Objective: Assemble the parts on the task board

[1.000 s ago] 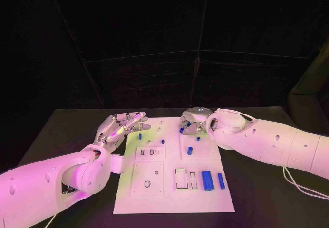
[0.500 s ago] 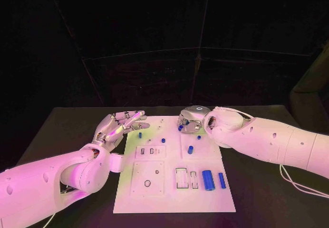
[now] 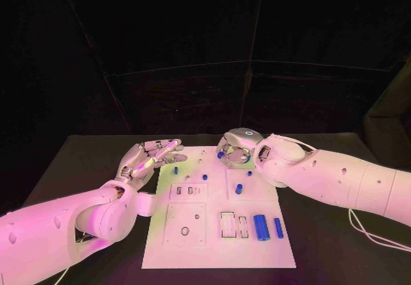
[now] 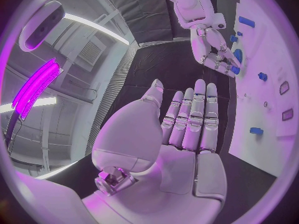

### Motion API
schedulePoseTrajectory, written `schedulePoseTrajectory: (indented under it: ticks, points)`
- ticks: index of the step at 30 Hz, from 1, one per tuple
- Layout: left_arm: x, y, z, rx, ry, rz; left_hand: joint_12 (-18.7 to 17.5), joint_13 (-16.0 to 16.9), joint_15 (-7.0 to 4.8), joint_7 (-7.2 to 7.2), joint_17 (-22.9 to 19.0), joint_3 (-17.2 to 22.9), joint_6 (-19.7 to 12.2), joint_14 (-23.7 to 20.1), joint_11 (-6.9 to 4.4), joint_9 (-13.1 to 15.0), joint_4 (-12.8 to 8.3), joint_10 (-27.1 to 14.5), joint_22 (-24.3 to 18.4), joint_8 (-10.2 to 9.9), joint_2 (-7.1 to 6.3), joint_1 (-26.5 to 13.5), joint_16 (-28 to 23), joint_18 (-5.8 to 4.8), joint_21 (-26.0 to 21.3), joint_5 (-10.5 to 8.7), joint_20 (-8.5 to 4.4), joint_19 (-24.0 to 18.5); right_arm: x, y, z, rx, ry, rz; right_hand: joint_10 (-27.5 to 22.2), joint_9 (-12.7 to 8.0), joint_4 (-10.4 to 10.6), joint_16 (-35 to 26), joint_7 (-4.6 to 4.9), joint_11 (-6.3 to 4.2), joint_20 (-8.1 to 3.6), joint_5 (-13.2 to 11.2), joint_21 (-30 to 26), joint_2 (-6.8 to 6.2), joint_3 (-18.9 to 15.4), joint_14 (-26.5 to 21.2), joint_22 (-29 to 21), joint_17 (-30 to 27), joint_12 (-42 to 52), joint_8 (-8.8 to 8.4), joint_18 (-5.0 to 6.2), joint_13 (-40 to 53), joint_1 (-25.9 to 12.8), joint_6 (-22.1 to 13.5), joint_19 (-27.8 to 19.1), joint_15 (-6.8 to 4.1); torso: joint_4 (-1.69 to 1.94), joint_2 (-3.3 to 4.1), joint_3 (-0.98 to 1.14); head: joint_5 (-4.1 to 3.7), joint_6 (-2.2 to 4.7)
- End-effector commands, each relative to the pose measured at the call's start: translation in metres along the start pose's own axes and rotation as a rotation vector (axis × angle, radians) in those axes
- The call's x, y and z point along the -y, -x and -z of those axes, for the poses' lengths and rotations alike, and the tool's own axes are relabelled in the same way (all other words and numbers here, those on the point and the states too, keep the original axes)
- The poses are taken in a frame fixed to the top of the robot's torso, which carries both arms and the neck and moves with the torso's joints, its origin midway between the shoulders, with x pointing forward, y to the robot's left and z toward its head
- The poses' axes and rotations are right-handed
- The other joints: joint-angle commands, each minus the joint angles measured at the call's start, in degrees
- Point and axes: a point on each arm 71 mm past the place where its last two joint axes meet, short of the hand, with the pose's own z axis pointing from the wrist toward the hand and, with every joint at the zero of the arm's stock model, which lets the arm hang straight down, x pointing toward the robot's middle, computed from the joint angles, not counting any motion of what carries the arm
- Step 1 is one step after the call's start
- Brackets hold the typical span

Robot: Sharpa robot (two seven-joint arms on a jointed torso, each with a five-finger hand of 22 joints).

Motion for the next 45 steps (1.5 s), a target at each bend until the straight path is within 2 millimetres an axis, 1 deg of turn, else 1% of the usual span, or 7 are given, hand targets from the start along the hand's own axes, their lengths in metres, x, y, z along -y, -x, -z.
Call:
schedulePoseTrajectory:
  ticks: [1,11,14,21,25,34,45]
  points:
    - [0.002,0.000,-0.001,-0.010,-0.011,0.008,-0.22,-0.09,0.33,0.57,-0.03,-0.26,0.01,-0.20,0.33,-0.05,-0.10,-0.04,-0.06,-0.26,0.22,-0.42,-0.37,0.35,-0.25,0.01,0.05,0.20,-0.001,0.009,-0.004,0.105,-0.015,-0.031,0.06,0.09,0.12,0.30,0.14,0.27,0.05,0.34,0.35,-0.21,0.96,0.65,0.11,-0.10,-0.02,-0.30,-0.87,-0.12,-0.83,0.11,-0.17,-0.26,0.12,0.10,0.04,0.07,0.14]
    - [0.002,0.002,-0.003,-0.001,-0.006,0.014,-0.27,-0.08,0.35,0.59,-0.04,-0.35,-0.01,-0.22,0.36,-0.05,-0.13,-0.05,-0.10,-0.32,0.17,-0.49,-0.44,0.35,-0.29,0.01,0.07,0.22,-0.007,0.005,-0.028,0.090,-0.060,-0.034,-0.59,0.02,0.89,0.56,0.35,0.50,0.27,-0.80,0.69,-1.88,3.91,0.53,0.28,-0.30,-0.08,-0.51,-0.87,-0.17,-2.60,-0.39,-0.50,-0.03,0.36,0.22,0.08,0.09,0.29]
    - [0.002,0.001,-0.004,-0.002,-0.005,0.015,-0.27,-0.08,0.35,0.59,-0.04,-0.35,-0.01,-0.22,0.36,-0.05,-0.13,-0.05,-0.10,-0.32,0.17,-0.49,-0.44,0.35,-0.29,0.01,0.07,0.22,-0.010,0.002,-0.035,0.068,-0.065,-0.035,-0.73,0.02,1.11,0.64,0.36,0.57,0.31,-1.18,0.73,-2.20,4.30,0.53,0.29,-0.27,-0.08,-0.51,-0.86,-0.17,-2.89,-0.50,-0.56,-0.01,0.53,0.24,-0.01,0.01,0.31]
    - [0.001,0.002,-0.006,-0.001,-0.003,0.014,-0.28,-0.08,0.35,0.59,-0.04,-0.36,-0.01,-0.22,0.36,-0.05,-0.15,-0.05,-0.11,-0.33,0.18,-0.49,-0.45,0.35,-0.30,0.01,0.07,0.23,-0.019,-0.003,-0.046,0.029,-0.064,-0.035,-0.82,0.02,1.28,0.74,0.39,0.61,0.34,-1.31,0.79,-2.33,4.57,0.55,0.38,-0.15,-0.08,-0.51,-0.87,-0.17,-3.06,-0.58,-0.55,0.01,0.29,0.30,0.17,0.47,0.17]
    - [0.001,0.002,-0.006,-0.001,-0.003,0.013,-0.28,-0.08,0.35,0.59,-0.04,-0.36,-0.01,-0.22,0.36,-0.05,-0.15,-0.05,-0.11,-0.33,0.18,-0.49,-0.45,0.35,-0.30,0.01,0.07,0.23,-0.021,-0.006,-0.050,0.006,-0.070,-0.034,-0.98,0.01,1.45,0.72,0.43,0.65,0.37,-1.38,0.81,-2.44,4.88,0.52,0.36,-0.29,-0.10,-0.53,-0.86,-0.19,-3.18,-0.71,-0.59,0.04,0.32,0.31,0.11,0.44,0.14]
    - [0.001,0.001,-0.008,-0.004,-0.002,0.015,-0.28,-0.08,0.35,0.59,-0.04,-0.36,-0.01,-0.22,0.36,-0.05,-0.15,-0.05,-0.11,-0.33,0.18,-0.49,-0.45,0.35,-0.30,0.01,0.07,0.23,-0.023,-0.010,-0.056,-0.023,-0.099,-0.030,-1.52,0.02,2.03,0.64,0.53,0.80,0.48,-1.40,0.64,-2.83,5.61,0.41,-0.08,-0.68,-0.13,-0.51,-0.78,-0.22,-3.65,-0.96,-0.92,0.17,0.26,0.36,0.25,0.46,0.18]
    - [0.003,0.000,-0.009,-0.005,-0.003,0.013,-0.32,-0.07,0.36,0.59,-0.05,-0.39,0.00,-0.24,0.37,-0.04,-0.21,-0.05,-0.13,-0.37,0.19,-0.48,-0.51,0.36,-0.31,0.01,0.08,0.27,-0.030,-0.011,-0.061,-0.019,-0.087,-0.028,-1.99,-0.01,2.28,0.61,0.67,0.93,0.57,-1.24,0.57,-3.24,6.29,0.32,-0.25,-0.85,-0.15,-0.57,-0.75,-0.23,-3.73,-1.36,-1.11,0.27,0.32,0.53,0.22,0.31,0.26]
